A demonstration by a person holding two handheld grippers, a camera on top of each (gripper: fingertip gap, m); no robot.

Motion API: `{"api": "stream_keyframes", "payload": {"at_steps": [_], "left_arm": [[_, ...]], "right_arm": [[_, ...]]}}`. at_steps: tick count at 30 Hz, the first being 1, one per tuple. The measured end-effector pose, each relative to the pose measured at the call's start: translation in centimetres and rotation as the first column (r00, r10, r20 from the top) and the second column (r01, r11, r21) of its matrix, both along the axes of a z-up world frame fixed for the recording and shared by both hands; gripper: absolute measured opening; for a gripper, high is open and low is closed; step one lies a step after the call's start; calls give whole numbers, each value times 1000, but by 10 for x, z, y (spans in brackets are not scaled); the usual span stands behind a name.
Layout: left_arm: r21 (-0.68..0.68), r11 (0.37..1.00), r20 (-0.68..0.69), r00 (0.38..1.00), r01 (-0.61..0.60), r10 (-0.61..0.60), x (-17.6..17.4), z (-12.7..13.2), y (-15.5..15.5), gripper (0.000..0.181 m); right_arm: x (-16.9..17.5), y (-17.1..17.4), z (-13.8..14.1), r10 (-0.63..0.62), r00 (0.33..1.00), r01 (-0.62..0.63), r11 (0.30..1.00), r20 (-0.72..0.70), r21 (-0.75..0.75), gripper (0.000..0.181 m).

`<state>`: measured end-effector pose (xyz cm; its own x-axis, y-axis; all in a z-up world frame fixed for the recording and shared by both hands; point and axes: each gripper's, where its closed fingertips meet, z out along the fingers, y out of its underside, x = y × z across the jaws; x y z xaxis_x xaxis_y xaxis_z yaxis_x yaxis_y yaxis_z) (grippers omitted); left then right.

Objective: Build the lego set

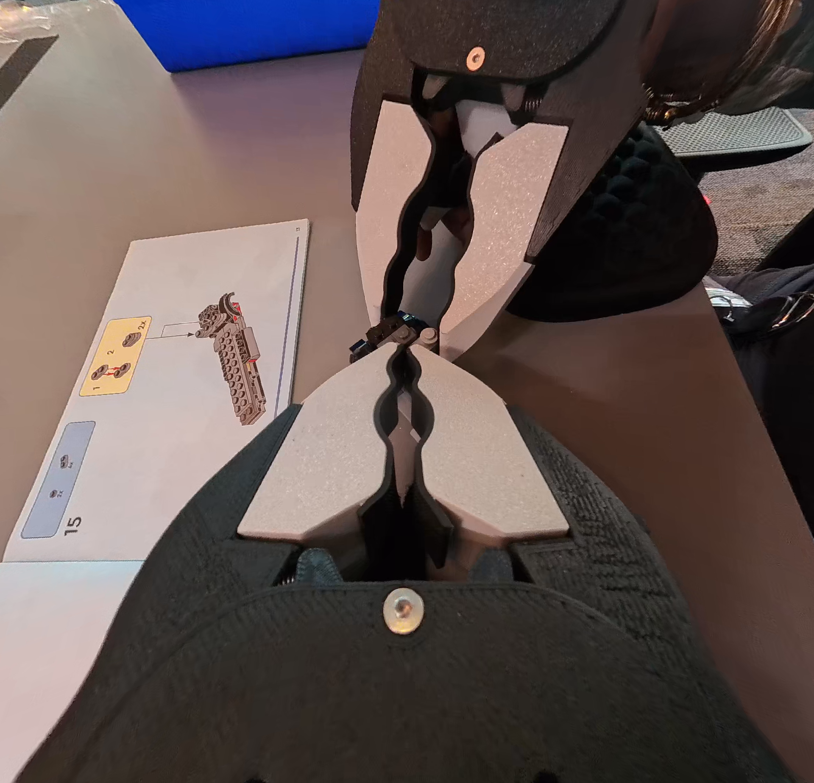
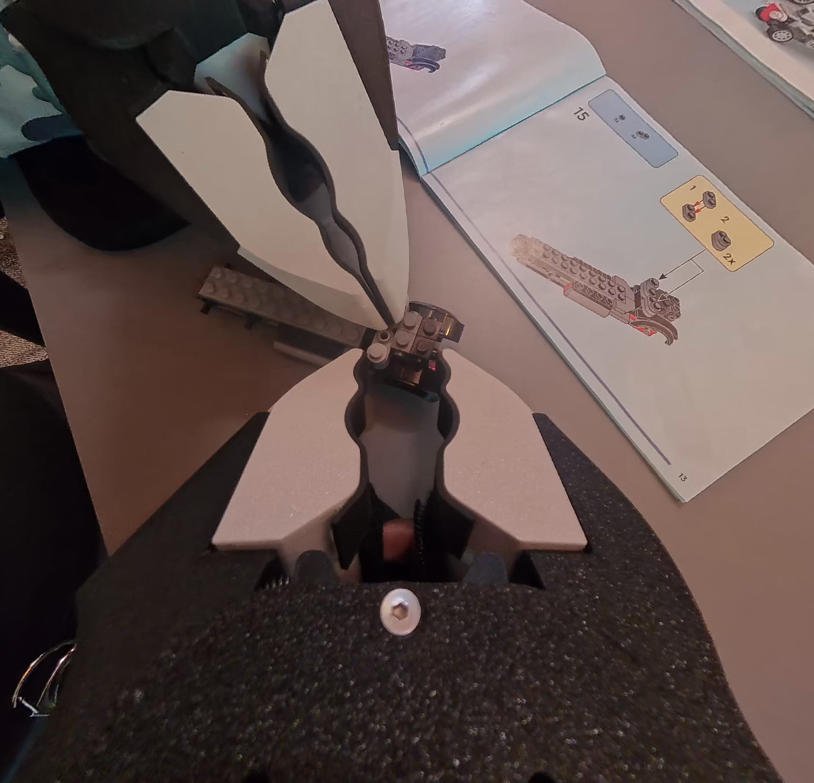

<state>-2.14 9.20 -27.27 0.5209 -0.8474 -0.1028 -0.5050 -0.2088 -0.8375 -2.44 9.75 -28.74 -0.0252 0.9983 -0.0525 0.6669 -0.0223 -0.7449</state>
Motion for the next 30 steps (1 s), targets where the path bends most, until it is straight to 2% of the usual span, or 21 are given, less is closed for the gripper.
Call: {"api": "stream_keyframes", "payload": {"at_steps": [5,7,9,10,12,14,16,18,21,24,27,30], "left_arm": [[-8,1000,12,1000,0,0,0,0,0,0],[-6,999,37,999,40,-40,2,0,-3,0],[-3,998,92,994,67,-67,4,7,-6,0],[15,998,151,987,55,-56,3,17,-5,7],[38,999,279,960,-5,-6,-6,38,1,13],[45,994,339,937,-102,81,-24,49,10,21],[45,978,313,932,-204,180,-45,50,20,22],[22,966,234,941,-258,245,-63,45,27,24],[-66,951,86,948,-302,307,-87,34,40,31],[-119,941,65,943,-317,326,-95,29,66,33],[-140,929,69,932,-343,355,-95,20,96,34],[-146,915,30,922,-377,385,-97,3,111,35]], "right_arm": [[0,0,0,2,1000,-2,1000,2,-6,29],[0,-2,0,11,1000,-11,1000,5,-7,29],[0,-2,0,10,1000,-10,1000,11,0,29],[0,-2,0,10,1000,-10,1000,13,4,29],[1,-4,0,15,1000,-15,1000,18,5,29],[2,-9,0,49,999,-48,999,22,-16,38],[3,-13,5,82,997,-83,994,-10,-67,47],[3,-9,21,80,991,-94,986,-103,-138,55],[-5,32,54,-53,962,-2,979,-268,-201,58],[-15,107,68,-283,912,227,951,-298,-209,52],[-25,164,53,-396,899,368,915,-189,-167,49],[-26,184,17,-424,905,417,901,-38,-121,50]]}}
